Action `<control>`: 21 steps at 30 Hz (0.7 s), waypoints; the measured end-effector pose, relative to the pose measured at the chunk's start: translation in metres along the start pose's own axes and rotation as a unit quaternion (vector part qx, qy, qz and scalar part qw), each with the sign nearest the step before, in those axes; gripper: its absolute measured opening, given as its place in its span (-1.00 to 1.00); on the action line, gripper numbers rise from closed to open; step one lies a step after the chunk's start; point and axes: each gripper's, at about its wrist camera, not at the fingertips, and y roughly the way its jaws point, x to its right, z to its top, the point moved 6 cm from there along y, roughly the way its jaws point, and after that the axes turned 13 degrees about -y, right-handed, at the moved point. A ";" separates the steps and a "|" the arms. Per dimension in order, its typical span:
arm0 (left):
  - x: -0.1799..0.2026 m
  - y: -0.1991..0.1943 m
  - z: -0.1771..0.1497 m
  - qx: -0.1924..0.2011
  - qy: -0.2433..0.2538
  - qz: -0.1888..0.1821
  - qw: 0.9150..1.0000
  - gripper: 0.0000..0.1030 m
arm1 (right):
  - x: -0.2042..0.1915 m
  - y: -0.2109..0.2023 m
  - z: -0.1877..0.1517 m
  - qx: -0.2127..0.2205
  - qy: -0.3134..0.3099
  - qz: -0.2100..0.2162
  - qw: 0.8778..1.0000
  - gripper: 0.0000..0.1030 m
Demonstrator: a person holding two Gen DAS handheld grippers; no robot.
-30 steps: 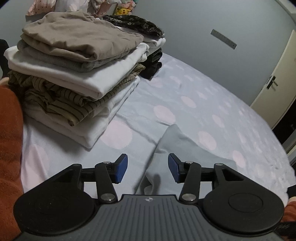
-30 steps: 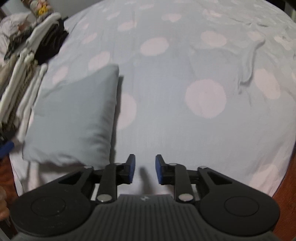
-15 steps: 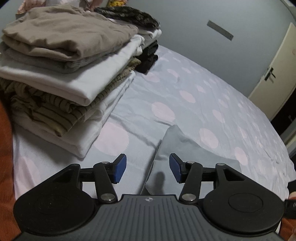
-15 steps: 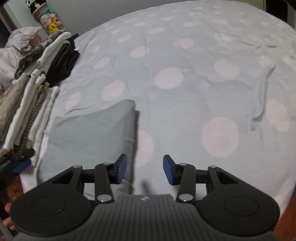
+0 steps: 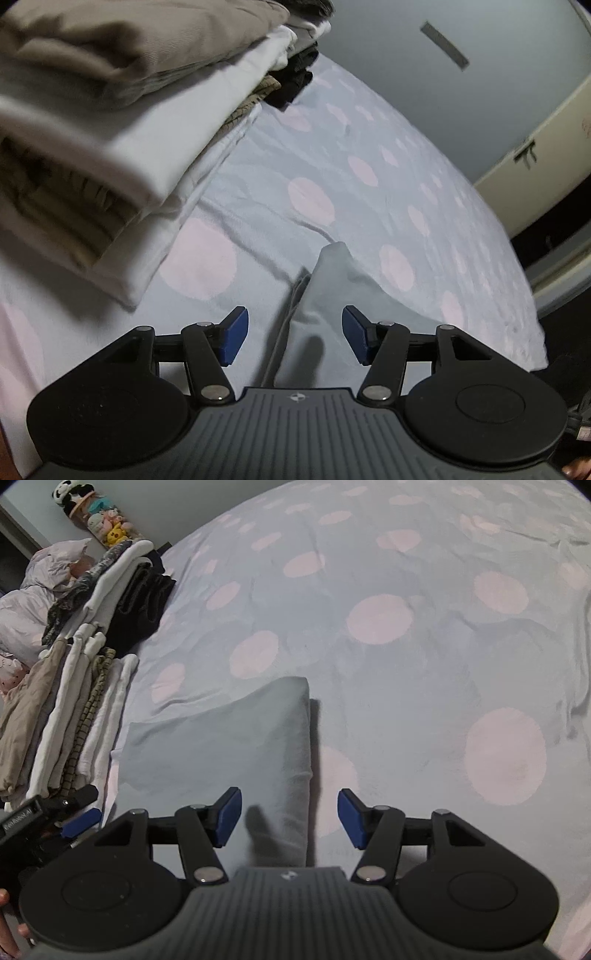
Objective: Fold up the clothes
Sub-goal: 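Grasp the folded shirt at both ends with both grippers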
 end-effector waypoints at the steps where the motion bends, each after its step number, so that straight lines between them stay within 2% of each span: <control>1: 0.001 0.004 0.003 -0.009 0.013 0.005 1.000 0.28 | 0.001 0.002 0.001 -0.001 0.002 0.001 1.000 0.19; 5: 0.003 0.019 0.008 -0.058 0.045 0.000 0.997 0.29 | 0.005 0.008 0.004 -0.004 0.013 0.003 1.000 0.19; 11: -0.009 0.045 0.012 -0.111 0.020 -0.018 0.993 0.29 | 0.013 0.018 0.005 -0.014 0.037 0.023 0.999 0.19; 21: -0.008 0.071 0.001 -0.155 0.007 -0.033 0.987 0.23 | 0.019 0.046 0.005 -0.033 0.061 0.056 0.996 0.21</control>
